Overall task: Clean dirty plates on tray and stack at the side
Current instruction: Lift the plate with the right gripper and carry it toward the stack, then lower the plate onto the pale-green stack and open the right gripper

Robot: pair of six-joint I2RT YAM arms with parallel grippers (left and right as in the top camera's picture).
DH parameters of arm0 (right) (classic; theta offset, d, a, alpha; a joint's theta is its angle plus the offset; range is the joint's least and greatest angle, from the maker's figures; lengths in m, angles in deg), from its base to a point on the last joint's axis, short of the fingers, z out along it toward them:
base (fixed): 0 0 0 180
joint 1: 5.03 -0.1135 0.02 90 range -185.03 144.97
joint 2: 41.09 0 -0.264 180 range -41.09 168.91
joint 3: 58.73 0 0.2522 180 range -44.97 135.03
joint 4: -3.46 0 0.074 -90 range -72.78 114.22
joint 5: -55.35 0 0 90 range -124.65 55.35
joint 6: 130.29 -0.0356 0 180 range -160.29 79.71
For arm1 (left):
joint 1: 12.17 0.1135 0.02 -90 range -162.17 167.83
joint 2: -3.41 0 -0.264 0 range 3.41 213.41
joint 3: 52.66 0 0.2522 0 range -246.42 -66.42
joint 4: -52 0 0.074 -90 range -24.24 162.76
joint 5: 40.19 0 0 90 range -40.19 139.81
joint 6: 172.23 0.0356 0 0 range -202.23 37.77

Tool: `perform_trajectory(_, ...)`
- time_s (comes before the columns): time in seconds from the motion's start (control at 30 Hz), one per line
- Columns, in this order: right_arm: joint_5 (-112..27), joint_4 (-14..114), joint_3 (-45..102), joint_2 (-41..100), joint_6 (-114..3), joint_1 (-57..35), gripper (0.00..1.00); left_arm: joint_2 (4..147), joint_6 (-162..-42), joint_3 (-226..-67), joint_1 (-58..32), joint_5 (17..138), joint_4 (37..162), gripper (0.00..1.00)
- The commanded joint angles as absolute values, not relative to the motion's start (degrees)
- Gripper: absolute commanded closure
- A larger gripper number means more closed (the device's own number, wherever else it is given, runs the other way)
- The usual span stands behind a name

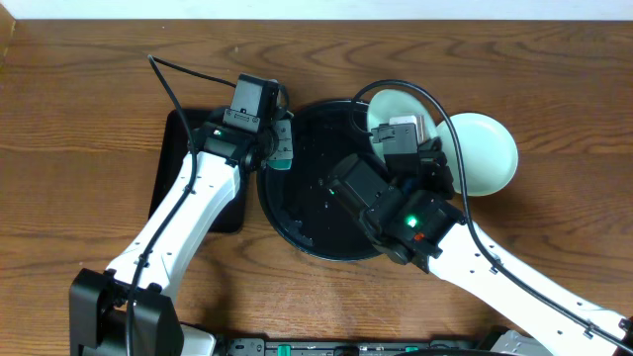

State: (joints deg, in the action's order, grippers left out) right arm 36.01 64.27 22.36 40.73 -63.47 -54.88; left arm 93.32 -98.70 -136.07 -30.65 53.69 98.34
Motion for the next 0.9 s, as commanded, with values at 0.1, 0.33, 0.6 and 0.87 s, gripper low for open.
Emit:
perform_trajectory(0.1, 47.2, 63.4, 22.6, 40.6, -63.7, -54.9, 0.99, 94.0, -98.4, -135.2, -30.3, 52.7, 98.1, 0.92)
perform_trajectory(0.33, 32.4, 63.8, 22.5, 40.6, -69.1, -50.8, 0.99, 94.1, -98.4, -135.2, -30.3, 52.7, 98.1, 0.92)
perform_trajectory(0.6, -6.4, 64.4, 22.5, 40.6, -69.8, -33.1, 0.99, 94.1, -98.4, -135.2, -30.3, 52.7, 98.1, 0.92)
perform_trajectory(0.87, -30.2, 66.7, 22.5, 40.6, -65.9, -8.3, 0.99, 94.1, -98.4, -135.2, -30.3, 52.7, 98.1, 0.92)
